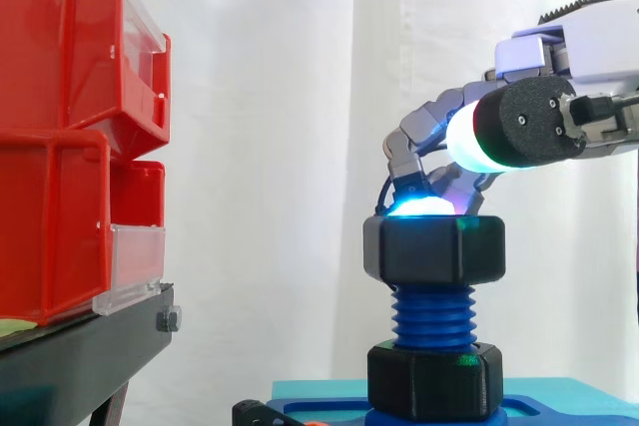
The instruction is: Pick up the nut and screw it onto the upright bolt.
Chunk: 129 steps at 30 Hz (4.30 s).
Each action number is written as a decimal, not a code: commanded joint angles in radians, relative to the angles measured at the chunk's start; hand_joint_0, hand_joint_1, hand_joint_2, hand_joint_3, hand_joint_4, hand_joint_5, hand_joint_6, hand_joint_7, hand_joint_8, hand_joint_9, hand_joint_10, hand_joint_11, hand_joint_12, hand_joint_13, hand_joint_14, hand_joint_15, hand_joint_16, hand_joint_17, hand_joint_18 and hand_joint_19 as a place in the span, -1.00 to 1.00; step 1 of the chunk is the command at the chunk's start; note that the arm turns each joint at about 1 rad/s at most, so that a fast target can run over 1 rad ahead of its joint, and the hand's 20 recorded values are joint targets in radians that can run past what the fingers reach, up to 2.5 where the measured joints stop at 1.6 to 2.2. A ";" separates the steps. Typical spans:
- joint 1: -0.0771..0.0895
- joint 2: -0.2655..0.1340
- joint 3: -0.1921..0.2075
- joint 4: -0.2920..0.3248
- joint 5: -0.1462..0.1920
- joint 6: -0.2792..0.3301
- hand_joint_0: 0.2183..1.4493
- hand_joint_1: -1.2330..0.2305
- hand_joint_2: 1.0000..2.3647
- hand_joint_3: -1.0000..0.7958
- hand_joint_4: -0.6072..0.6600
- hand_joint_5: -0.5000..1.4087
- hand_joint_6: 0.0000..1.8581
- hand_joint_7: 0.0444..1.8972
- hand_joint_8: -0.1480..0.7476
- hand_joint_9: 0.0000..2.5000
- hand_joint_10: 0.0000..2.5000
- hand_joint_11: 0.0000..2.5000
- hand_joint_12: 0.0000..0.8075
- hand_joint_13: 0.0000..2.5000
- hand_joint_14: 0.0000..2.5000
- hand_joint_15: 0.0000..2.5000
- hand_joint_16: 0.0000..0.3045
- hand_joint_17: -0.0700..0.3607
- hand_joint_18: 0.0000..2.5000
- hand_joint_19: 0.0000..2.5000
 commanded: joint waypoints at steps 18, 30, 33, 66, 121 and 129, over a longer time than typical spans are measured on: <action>-0.032 0.011 0.003 -0.013 -0.055 -0.005 -0.55 0.39 -1.00 -0.44 0.33 -0.55 -0.46 0.26 -0.10 -0.20 -1.00 -1.00 -0.50 -0.38 -1.00 -1.00 -0.87 -0.46 -0.60 -1.00; -0.058 0.014 0.043 -0.045 -0.106 -0.035 -0.58 0.45 -1.00 -0.44 0.24 -0.62 -0.46 -0.24 -0.17 -0.35 -1.00 -1.00 -0.44 -0.48 -1.00 -1.00 -0.81 -0.38 -0.68 -0.98; -0.053 0.014 0.043 -0.029 -0.106 -0.035 -0.58 0.46 -1.00 -0.44 0.23 -0.64 -0.46 -0.30 -0.21 -0.40 -1.00 -1.00 -0.43 -0.52 -1.00 -1.00 -0.80 -0.36 -0.71 -0.99; 0.013 -0.054 0.043 0.064 -0.124 0.018 -0.58 0.52 -1.00 -0.44 0.30 -0.60 -0.46 -0.06 -0.17 -0.49 -1.00 -1.00 -0.35 -0.60 -1.00 -1.00 -0.80 -0.35 -0.80 -1.00; -0.084 -0.049 0.064 0.001 -0.245 0.005 -0.51 0.33 -1.00 -0.44 0.16 -0.48 -0.24 0.16 -0.10 -0.18 -1.00 -1.00 -0.59 -0.34 -1.00 -1.00 -0.90 -0.52 -0.56 -1.00; -0.105 -0.049 0.103 -0.066 -0.264 -0.018 -0.50 0.33 -1.00 -0.44 0.09 -0.45 -0.24 0.12 -0.14 -0.01 -1.00 -1.00 -0.65 -0.24 -1.00 -1.00 -0.93 -0.56 -0.47 -1.00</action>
